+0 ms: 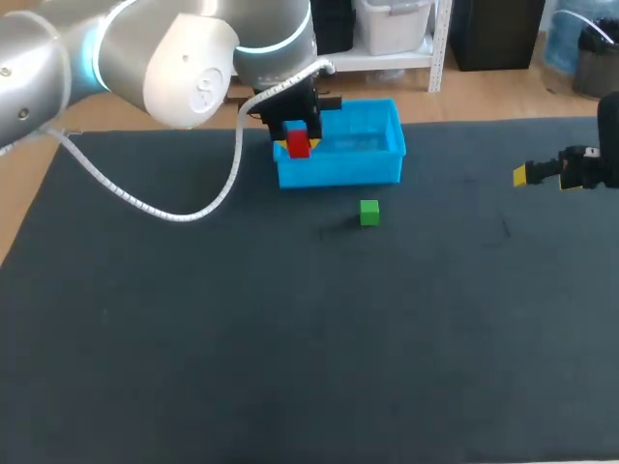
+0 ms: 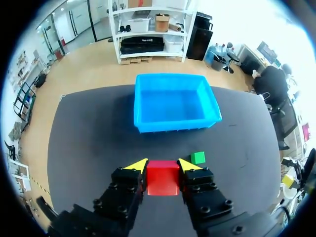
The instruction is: Use the left arm to pick the red cube and place it into the blue plastic box first, then use the right arm to grasp the green cube and put it into the same blue plastic box after the first action is fully finished.
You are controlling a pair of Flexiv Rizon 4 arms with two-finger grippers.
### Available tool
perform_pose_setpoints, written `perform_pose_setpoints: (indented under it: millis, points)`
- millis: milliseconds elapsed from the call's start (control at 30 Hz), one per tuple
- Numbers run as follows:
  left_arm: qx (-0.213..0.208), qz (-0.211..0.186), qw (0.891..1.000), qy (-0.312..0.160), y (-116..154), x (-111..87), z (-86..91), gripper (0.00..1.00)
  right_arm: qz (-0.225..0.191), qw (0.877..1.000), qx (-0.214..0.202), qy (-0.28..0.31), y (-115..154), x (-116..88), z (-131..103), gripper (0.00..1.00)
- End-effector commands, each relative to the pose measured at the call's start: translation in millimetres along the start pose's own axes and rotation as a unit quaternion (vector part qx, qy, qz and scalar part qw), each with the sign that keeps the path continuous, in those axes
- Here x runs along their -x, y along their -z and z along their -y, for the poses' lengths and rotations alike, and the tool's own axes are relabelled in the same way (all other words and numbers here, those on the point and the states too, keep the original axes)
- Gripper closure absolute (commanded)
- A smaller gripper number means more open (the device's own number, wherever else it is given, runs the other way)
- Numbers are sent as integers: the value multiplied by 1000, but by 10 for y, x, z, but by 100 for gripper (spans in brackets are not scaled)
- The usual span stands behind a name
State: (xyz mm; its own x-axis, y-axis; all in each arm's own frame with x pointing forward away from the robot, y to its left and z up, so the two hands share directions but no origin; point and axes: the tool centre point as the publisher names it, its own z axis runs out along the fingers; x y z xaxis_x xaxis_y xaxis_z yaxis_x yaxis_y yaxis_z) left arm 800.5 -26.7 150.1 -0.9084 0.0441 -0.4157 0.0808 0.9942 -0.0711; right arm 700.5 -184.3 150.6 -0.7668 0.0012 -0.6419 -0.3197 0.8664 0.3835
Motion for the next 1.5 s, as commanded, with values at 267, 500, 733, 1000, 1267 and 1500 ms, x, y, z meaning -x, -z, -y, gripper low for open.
perform_pose_setpoints:
  millis: [267, 500, 733, 1000, 1267, 1500]
  points:
    - [0, 9, 1000, -1, -206, 204, 89, 100, 0, 1000, 1, 1, 2, -3, 6, 0]
    - [-4, 5, 1000, 4, -370, 390, 151, 100, 0, 1000, 1, 1, 2, -3, 6, 0]
    - [-10, 17, 1000, 8, -490, 576, 157, 100, 0, 1000, 1, 1, 2, -3, 6, 0]
    - [-10, 31, 999, 11, -592, 765, 71, 100, 0, 1000, 1, 1, 2, -3, 6, 0]
    - [-2, 39, 999, 6, -752, 860, 15, 100, 0, 1000, 1, 1, 2, -3, 6, 0]
    - [1, 53, 999, -1, -849, 922, 35, 100, 0, 1000, 1, 1, 2, -3, 6, 0]
